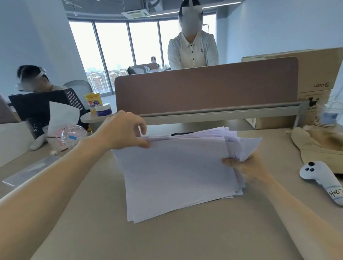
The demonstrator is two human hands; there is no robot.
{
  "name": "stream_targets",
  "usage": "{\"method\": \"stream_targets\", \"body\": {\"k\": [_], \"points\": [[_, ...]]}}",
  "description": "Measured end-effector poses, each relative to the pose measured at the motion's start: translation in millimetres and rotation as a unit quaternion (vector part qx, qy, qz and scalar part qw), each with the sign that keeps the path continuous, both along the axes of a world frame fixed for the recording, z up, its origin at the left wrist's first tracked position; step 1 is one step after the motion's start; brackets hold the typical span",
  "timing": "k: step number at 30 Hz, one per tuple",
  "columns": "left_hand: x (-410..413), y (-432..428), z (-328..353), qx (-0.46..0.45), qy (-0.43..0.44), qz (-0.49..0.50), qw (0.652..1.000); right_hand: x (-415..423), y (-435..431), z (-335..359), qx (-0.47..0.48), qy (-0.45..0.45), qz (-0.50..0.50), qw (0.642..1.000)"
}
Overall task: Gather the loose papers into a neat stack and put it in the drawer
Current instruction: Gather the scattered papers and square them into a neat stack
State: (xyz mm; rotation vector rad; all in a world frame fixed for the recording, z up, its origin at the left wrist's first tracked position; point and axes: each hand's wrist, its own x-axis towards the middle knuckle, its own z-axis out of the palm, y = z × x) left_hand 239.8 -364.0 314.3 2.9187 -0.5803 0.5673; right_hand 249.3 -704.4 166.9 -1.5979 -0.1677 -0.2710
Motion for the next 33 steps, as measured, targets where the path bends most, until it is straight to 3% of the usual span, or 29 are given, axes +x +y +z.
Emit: {"method": "stream_targets", "body": {"k": [3, 7, 10, 12, 14, 16, 22, 29, 33], "points": [[3.2, 36.0, -22.4, -0.172, 0.067, -0.011, 0.983, -4.7, 1.6, -0.2, -0.008, -0.024, 0.002, 1.0], [2.5, 57.0, -72.4, -0.32, 0.091, -0.005, 0.943, -7.0, 1.5, -1.2, -0.049, -0.043, -0.013, 0.998], [0.1, 60.2, -115.4, -0.514, 0.153, 0.008, 0.844, -9.4, 0.6, -1.8, -0.024, -0.046, -0.018, 0.998], [0.5, 57.4, -144.9, -0.593, 0.226, -0.004, 0.773, -8.6, 0.3, -2.5, -0.009, -0.049, -0.018, 0.999], [0.7, 46.6, -161.8, -0.623, 0.262, -0.02, 0.737, -8.2, 0.6, -3.5, 0.0, -0.046, -0.019, 0.999], [2.9, 33.7, -161.6, -0.658, 0.227, -0.033, 0.717, -8.8, 1.2, -0.1, 0.004, -0.046, -0.03, 0.998], [16.0, 30.9, -104.4, -0.667, 0.091, -0.106, 0.732, -6.2, -18.8, 28.5, 0.029, -0.108, -0.012, 0.994], [5.3, 18.0, -142.3, -0.649, 0.137, -0.065, 0.746, -4.4, -11.6, 8.0, 0.009, -0.029, 0.029, 0.999], [8.0, 23.5, -141.7, -0.647, 0.145, -0.073, 0.745, -3.7, -16.4, 11.9, 0.008, -0.044, 0.034, 0.998]]}}
